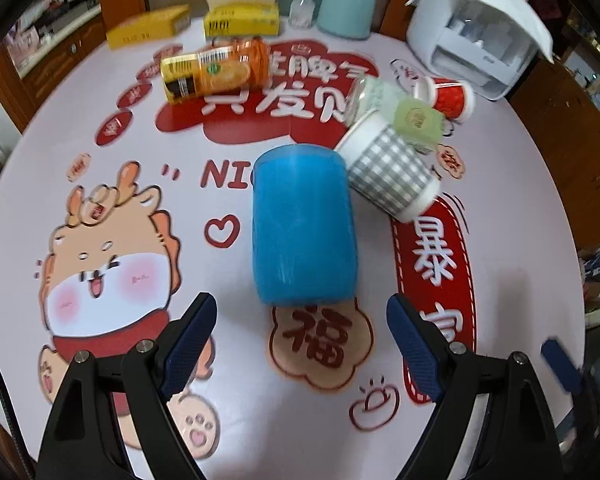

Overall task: Flip cup upright
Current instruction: 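Move the left tool down to the blue cup and close around it, then lift the blue cup with the left tool and rotate it upright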

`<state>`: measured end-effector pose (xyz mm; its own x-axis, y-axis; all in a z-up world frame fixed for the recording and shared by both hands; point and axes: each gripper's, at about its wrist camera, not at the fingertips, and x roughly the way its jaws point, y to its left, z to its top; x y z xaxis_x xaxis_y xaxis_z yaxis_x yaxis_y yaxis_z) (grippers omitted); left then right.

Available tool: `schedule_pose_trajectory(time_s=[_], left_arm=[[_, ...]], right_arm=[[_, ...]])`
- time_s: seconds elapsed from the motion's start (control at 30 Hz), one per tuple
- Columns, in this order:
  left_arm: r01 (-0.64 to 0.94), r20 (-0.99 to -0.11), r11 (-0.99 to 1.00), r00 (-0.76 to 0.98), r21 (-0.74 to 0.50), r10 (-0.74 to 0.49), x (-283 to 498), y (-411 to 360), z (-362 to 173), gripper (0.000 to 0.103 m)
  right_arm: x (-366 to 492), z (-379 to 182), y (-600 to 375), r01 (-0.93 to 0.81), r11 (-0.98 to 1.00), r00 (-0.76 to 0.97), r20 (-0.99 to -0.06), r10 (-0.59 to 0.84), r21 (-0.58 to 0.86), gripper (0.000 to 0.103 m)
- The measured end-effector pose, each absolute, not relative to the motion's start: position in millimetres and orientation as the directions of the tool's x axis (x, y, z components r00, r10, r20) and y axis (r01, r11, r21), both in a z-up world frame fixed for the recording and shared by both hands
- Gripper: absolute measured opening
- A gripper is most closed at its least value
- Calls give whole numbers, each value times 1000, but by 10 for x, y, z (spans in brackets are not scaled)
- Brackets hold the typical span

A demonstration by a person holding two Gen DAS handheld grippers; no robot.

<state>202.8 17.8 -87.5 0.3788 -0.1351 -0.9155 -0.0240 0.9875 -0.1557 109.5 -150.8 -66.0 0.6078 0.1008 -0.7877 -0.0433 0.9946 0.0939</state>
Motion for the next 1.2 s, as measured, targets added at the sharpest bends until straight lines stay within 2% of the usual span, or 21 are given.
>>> schedule_pose_trajectory(time_s=[0.13, 0.37, 0.5, 0.63, 0.87, 1.2], left_arm=[[-61, -929, 989, 353, -138, -108, 2300, 231, -1032, 86], [-86, -936, 962, 270, -259, -227, 2620, 276, -1254, 86], [-100, -924, 945, 263, -312, -277, 2703, 278, -1295, 75], [-110, -920, 941, 272, -320, -281, 2719, 277, -1307, 74], [-4, -921, 961, 286, -277, -264, 2622, 165, -1244, 72], [192, -911, 959, 318, -209, -262, 2098, -9, -860, 69]], right_arm=[[1151, -754, -1531, -42, 991, 581, -803, 130, 130, 73], [1171, -831, -1532, -46, 989, 563, -814, 144, 143, 73], [1164, -845, -1547, -42, 989, 565, -813, 143, 145, 73], [1170, -861, -1562, -37, 988, 564, -814, 142, 147, 73], [1160, -873, -1573, -34, 988, 563, -814, 146, 154, 73], [1054, -821, -1728, 4, 986, 577, -806, 134, 166, 73]])
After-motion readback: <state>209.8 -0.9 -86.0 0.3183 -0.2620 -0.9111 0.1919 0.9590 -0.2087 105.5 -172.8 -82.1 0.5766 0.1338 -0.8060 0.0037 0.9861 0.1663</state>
